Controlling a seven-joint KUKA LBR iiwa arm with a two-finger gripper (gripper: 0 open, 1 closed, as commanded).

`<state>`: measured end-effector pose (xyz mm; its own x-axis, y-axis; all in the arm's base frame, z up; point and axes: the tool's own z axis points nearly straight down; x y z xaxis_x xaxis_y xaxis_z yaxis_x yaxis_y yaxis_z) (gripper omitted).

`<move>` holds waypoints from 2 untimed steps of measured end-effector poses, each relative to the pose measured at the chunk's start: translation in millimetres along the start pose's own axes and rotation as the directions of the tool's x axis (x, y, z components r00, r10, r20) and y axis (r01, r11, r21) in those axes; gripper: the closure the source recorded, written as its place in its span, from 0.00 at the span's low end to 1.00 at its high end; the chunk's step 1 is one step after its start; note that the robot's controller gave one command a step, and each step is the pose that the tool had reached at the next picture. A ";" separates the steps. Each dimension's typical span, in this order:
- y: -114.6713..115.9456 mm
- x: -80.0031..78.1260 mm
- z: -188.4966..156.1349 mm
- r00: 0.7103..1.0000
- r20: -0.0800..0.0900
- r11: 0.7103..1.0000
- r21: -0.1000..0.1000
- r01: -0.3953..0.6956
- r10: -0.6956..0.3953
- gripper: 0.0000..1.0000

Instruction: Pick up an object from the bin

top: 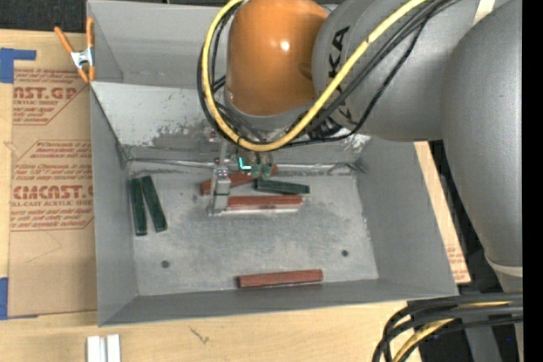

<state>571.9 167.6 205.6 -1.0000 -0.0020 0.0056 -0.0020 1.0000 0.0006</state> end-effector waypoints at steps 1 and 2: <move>-0.7 -1.8 -4.1 1.000 0.007 1.000 -0.001 -0.001 0.001 0.00; -16.8 -6.2 15.2 0.992 0.014 0.992 -0.002 0.125 -0.125 0.00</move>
Offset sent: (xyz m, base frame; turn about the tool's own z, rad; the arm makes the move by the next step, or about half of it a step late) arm 0.0117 -0.0549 -0.0541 -0.2989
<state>578.0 150.8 190.3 -0.9919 -0.1271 -0.0089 -0.1271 0.9919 0.0034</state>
